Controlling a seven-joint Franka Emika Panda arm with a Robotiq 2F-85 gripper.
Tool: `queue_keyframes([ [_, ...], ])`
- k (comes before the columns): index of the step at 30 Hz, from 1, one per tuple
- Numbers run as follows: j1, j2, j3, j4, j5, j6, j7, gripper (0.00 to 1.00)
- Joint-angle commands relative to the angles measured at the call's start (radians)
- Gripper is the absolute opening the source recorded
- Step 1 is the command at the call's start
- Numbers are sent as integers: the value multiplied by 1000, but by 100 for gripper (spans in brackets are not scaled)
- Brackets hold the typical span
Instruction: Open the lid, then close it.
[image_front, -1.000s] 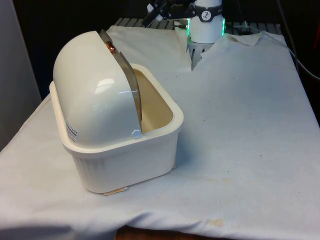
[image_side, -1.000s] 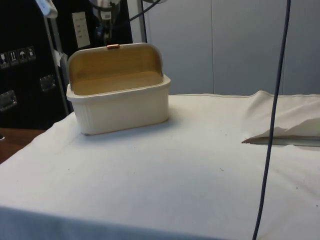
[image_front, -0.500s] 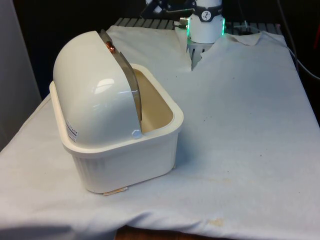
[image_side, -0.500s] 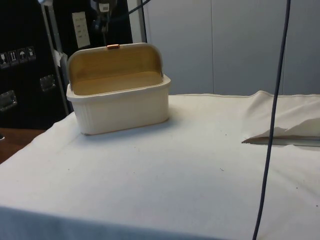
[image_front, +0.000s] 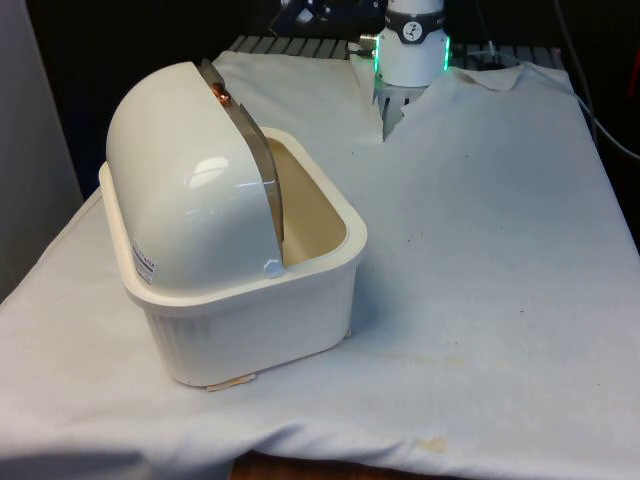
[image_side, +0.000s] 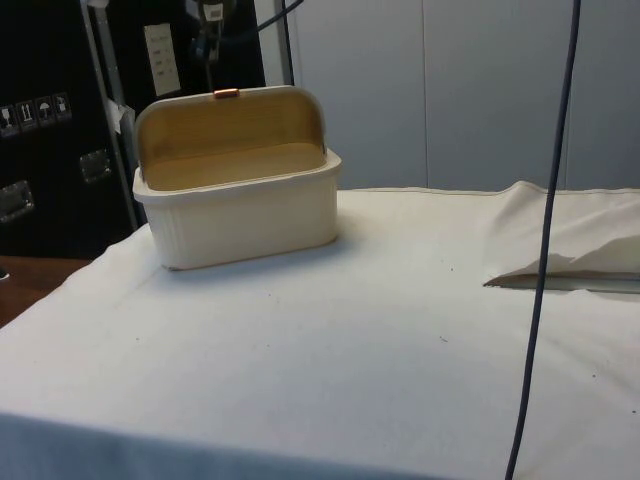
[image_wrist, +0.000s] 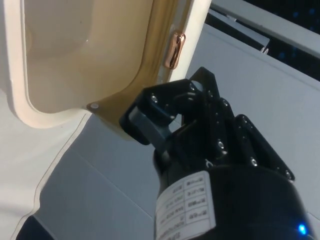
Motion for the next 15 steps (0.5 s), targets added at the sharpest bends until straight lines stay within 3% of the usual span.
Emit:
queue_keyframes([
  [1,-5,-3,2,-4,21,7,-27,0],
  [5,-7,-5,-4,2,42,7,-71,0],
  [7,-1,-3,-5,5,24,-1,-47,0],
  [9,-8,-2,-12,7,59,7,-99,0],
  [15,-10,12,-32,25,108,3,-167,0],
])
